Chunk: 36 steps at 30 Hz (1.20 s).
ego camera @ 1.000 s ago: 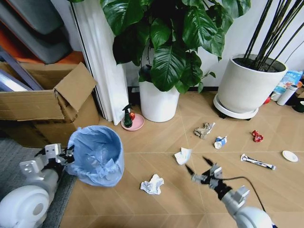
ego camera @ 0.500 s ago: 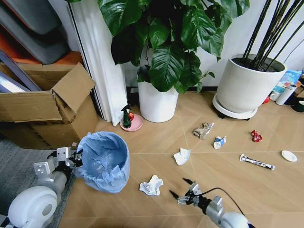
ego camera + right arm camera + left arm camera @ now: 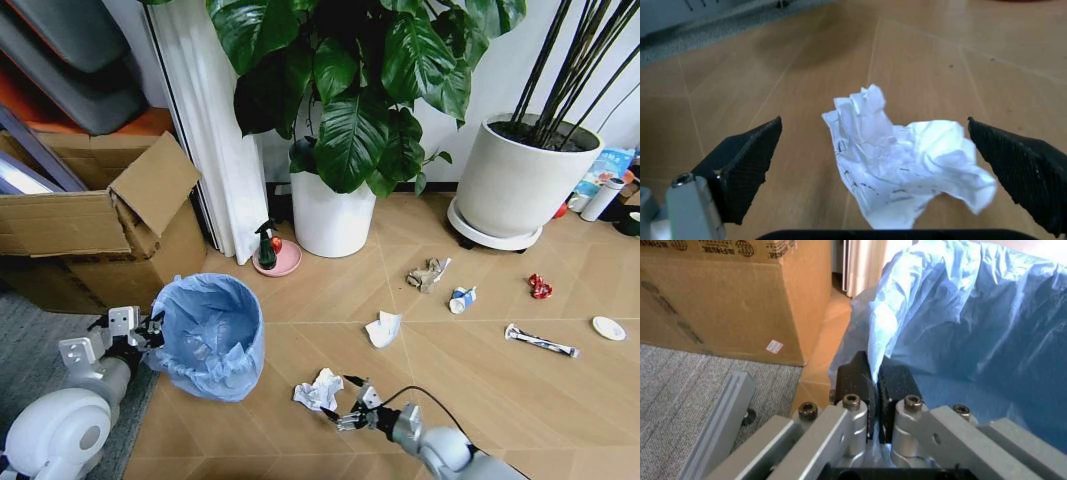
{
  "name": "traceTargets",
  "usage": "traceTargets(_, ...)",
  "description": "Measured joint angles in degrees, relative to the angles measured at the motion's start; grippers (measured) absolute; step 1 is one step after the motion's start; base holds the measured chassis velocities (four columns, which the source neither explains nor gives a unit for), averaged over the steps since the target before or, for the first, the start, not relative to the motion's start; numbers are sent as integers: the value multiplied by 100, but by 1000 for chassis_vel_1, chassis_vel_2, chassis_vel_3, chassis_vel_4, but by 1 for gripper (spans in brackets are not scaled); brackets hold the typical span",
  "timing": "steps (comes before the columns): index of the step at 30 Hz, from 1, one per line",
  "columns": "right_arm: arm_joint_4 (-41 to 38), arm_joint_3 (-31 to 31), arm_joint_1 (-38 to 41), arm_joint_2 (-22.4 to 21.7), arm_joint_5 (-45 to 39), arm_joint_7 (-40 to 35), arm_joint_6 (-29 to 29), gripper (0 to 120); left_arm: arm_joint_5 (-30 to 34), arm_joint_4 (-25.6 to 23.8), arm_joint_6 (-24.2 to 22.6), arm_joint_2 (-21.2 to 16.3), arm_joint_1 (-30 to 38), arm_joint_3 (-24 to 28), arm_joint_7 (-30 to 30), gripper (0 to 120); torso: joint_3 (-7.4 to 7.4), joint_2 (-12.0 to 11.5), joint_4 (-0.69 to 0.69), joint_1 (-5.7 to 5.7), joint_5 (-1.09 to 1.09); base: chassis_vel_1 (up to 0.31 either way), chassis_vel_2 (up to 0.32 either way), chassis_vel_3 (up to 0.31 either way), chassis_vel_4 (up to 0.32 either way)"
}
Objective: Pick up the trash bin and place the garbage on the floor into it.
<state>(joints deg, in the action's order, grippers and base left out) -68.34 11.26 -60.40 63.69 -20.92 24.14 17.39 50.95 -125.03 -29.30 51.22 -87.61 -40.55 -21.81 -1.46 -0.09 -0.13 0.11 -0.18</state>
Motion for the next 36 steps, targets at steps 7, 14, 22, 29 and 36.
traceTargets(7,502,164,311,508,112,15,-69,100,19,46,0,-6,43,4,1,0,0,0,0,0,0,0,0,0,0)
traceTargets(14,904,222,489,739,241,22,-174,77,39,45,0,-13,37,-53,4,0,0,0,-1,0,0,0,0,0,0)
traceTargets(22,1019,206,555,817,277,-7,-196,52,54,43,0,-16,58,-62,10,0,1,0,0,0,1,0,0,0,0)
traceTargets(29,1124,189,593,846,324,-11,-207,22,83,43,1,-45,62,-78,10,0,1,0,0,0,1,0,0,0,0)
traceTargets(36,1108,173,623,796,287,-11,-230,0,99,43,1,-57,80,-77,10,0,0,0,0,0,1,0,0,0,0)
